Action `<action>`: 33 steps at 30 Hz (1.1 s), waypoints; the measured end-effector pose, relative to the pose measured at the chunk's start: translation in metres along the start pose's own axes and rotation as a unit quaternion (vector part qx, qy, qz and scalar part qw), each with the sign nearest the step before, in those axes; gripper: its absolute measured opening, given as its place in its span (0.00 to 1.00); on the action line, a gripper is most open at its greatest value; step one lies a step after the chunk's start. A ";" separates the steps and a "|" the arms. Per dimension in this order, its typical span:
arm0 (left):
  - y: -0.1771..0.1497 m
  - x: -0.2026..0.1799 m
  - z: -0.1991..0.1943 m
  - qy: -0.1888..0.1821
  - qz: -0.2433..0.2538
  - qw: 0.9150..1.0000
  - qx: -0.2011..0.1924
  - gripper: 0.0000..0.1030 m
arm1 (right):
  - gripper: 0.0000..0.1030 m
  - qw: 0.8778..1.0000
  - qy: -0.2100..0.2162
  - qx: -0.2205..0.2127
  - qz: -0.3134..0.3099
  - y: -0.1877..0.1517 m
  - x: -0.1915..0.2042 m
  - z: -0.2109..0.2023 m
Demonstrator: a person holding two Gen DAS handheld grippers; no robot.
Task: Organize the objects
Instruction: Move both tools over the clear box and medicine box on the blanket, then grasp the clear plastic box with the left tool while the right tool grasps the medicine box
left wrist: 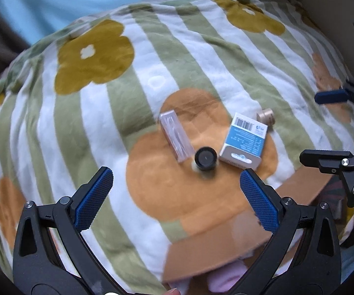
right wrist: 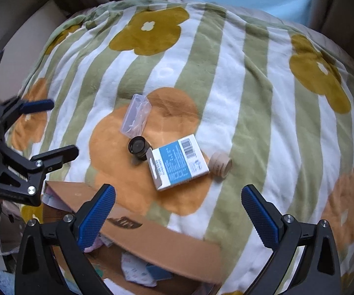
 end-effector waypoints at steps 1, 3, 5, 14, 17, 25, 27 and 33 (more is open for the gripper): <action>0.003 0.000 0.006 -0.003 0.016 1.000 0.001 0.99 | 0.99 1.000 0.000 0.001 -0.008 0.003 0.000 0.004; 0.008 0.000 0.018 -0.008 0.049 0.999 0.004 0.99 | 0.99 1.000 0.000 0.006 -0.022 0.007 0.000 0.013; 0.010 -0.001 0.029 -0.014 0.080 0.997 0.009 0.99 | 0.99 0.999 0.002 0.011 -0.031 0.011 -0.002 0.022; 0.019 -0.002 0.078 -0.043 0.231 0.971 0.043 0.99 | 0.99 0.997 0.014 0.042 -0.058 0.019 -0.006 0.063; 0.022 -0.005 0.090 -0.054 0.278 0.958 0.049 0.99 | 0.99 0.996 0.012 0.053 -0.074 0.019 -0.004 0.075; 0.026 -0.013 0.116 -0.075 0.370 0.924 0.066 0.99 | 0.99 0.991 0.005 0.069 -0.114 0.017 0.004 0.100; 0.026 -0.016 0.121 -0.078 0.382 0.918 0.068 0.99 | 0.99 0.990 0.003 0.072 -0.119 0.017 0.006 0.104; 0.028 -0.020 0.135 -0.098 0.394 0.910 0.079 0.99 | 0.99 0.990 0.004 0.082 -0.113 0.019 0.003 0.118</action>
Point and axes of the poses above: each gripper's, at about its wrist camera, not at the fingertips, and z roughly the way its jaws point, x to its left, y to its top, the point moved 1 cm from there along z, roughly the way its jaws point, and after that the axes turned 7 degrees about -x, right-handed, at the moved point
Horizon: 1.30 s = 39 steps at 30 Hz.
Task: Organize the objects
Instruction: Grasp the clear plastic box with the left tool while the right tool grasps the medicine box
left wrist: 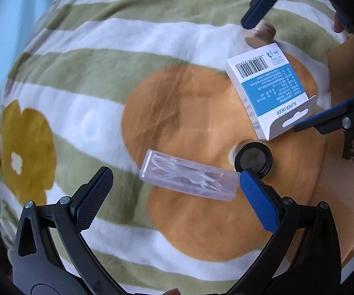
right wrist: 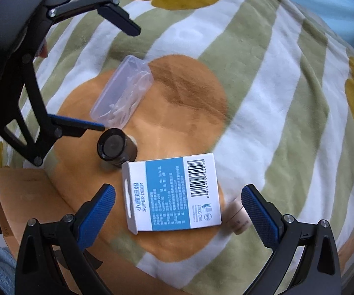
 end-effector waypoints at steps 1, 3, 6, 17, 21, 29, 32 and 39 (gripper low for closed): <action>0.000 -0.001 0.002 0.001 0.007 1.000 0.001 0.99 | 0.99 1.000 0.000 0.001 0.001 0.000 -0.002 0.001; 0.000 -0.003 0.006 -0.004 0.016 1.000 0.003 0.99 | 0.99 1.000 0.006 0.000 0.001 0.000 -0.003 0.003; -0.001 -0.004 0.012 -0.017 0.018 1.000 0.008 0.90 | 0.99 1.000 0.021 -0.003 -0.001 -0.001 -0.002 0.005; -0.006 0.003 0.015 -0.038 0.007 0.999 0.002 0.78 | 0.98 0.999 0.039 0.021 -0.005 -0.003 -0.003 0.022; -0.007 0.005 0.015 -0.040 0.003 0.999 0.001 0.78 | 0.84 0.998 0.062 0.027 0.005 -0.004 -0.002 0.024; -0.007 0.007 0.011 -0.039 0.000 0.999 0.001 0.78 | 0.83 0.998 0.062 0.025 0.007 -0.006 0.002 0.021; -0.008 0.007 0.008 -0.037 -0.001 0.999 0.002 0.78 | 0.83 0.998 0.059 0.024 0.004 -0.009 0.005 0.018; -0.014 0.002 -0.009 -0.026 -0.014 1.000 -0.003 0.78 | 0.83 0.998 0.057 0.017 0.003 -0.013 0.011 0.005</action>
Point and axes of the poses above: each gripper's, at about its wrist camera, not at the fingertips, and z roughly the way its jaws point, x to its left, y to its top, the point moved 1 cm from there along z, roughly the way its jaws point, and after that the axes turned 7 degrees about -x, right-handed, at the moved point
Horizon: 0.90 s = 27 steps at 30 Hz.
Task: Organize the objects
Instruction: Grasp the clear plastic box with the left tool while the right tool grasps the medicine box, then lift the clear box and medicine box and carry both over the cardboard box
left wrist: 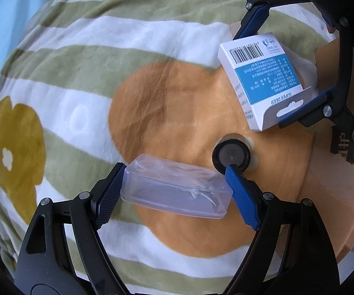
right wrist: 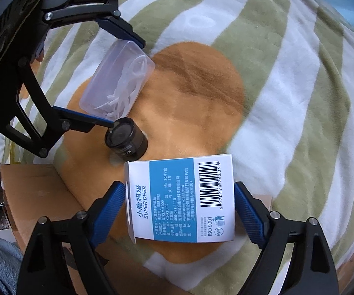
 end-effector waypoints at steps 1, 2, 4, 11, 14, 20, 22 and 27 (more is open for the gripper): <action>-0.001 0.001 -0.004 0.002 -0.003 1.000 -0.001 0.78 | 0.83 1.000 0.000 -0.002 0.002 -0.001 0.001 -0.003; -0.003 -0.003 -0.007 0.005 -0.006 1.000 -0.002 0.78 | 0.83 1.000 0.000 -0.005 0.006 -0.001 0.001 -0.006; 0.001 -0.013 -0.014 0.011 -0.015 1.000 -0.007 0.78 | 0.83 1.000 0.001 -0.010 0.015 -0.002 0.001 -0.013; 0.002 -0.018 -0.052 0.023 -0.070 0.997 -0.030 0.78 | 0.83 0.999 -0.012 -0.034 0.034 -0.008 0.010 -0.046; 0.000 -0.028 -0.071 0.030 -0.086 0.995 -0.042 0.78 | 0.83 0.998 -0.019 -0.041 0.037 -0.007 0.003 -0.057; -0.008 -0.052 -0.101 0.050 -0.108 0.992 -0.052 0.78 | 0.83 0.997 -0.036 -0.058 0.028 0.010 -0.002 -0.094; -0.010 -0.061 -0.111 0.053 -0.125 0.989 -0.058 0.78 | 0.83 0.997 -0.040 -0.064 0.028 0.000 0.008 -0.099; -0.018 -0.085 -0.135 0.054 -0.160 0.983 -0.076 0.78 | 0.83 0.995 -0.047 -0.081 0.039 -0.012 0.020 -0.121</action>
Point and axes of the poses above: each gripper's, at about its wrist camera, not at the fingertips, and z roughly the way its jaws point, x to its left, y to its top, the point moved 1 cm from there along z, roughly the way its jaws point, and after that the axes turned 7 degrees about -x, right-handed, at the moved point
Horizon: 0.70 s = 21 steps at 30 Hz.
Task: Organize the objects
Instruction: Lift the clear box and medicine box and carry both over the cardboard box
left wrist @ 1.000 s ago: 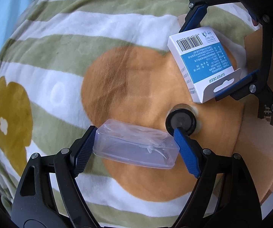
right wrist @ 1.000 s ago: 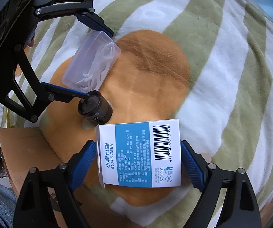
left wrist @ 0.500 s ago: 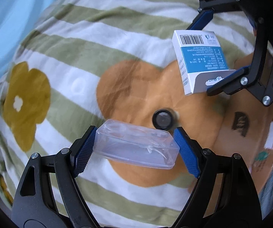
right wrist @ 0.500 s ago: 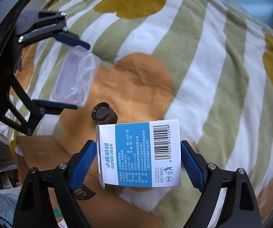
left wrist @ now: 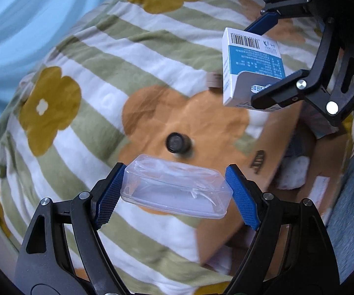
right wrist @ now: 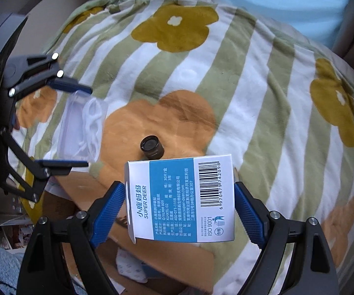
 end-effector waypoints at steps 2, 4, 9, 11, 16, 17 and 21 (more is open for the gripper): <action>-0.005 -0.009 -0.009 0.007 -0.009 1.000 -0.004 0.78 | 0.83 1.000 -0.003 -0.004 0.010 -0.006 0.002 -0.008; -0.010 -0.019 -0.018 0.013 -0.019 1.000 -0.009 0.78 | 0.83 1.000 -0.011 -0.006 0.013 -0.012 0.004 -0.017; -0.021 -0.038 -0.038 0.032 -0.063 0.997 -0.015 0.78 | 0.83 0.999 -0.022 -0.009 0.023 -0.028 0.014 -0.038; -0.026 -0.046 -0.045 0.039 -0.084 0.996 -0.019 0.78 | 0.83 0.999 -0.030 -0.010 0.026 -0.034 0.019 -0.047; -0.039 -0.068 -0.065 0.052 -0.131 0.990 -0.029 0.78 | 0.83 0.998 -0.038 -0.014 0.042 -0.053 0.030 -0.065; -0.042 -0.072 -0.068 0.052 -0.138 0.989 -0.030 0.78 | 0.83 0.998 -0.039 -0.014 0.046 -0.057 0.032 -0.069; -0.057 -0.092 -0.080 0.056 -0.169 0.984 -0.030 0.78 | 0.83 0.997 -0.041 -0.020 0.056 -0.076 0.042 -0.083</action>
Point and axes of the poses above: each gripper's, at about its wrist camera, not at the fingertips, and z roughly the way its jaws point, x to its left, y to its top, the point moved 1 cm from there along z, roughly the way its jaws point, and after that the axes turned 7 degrees about -x, right-handed, at the moved point
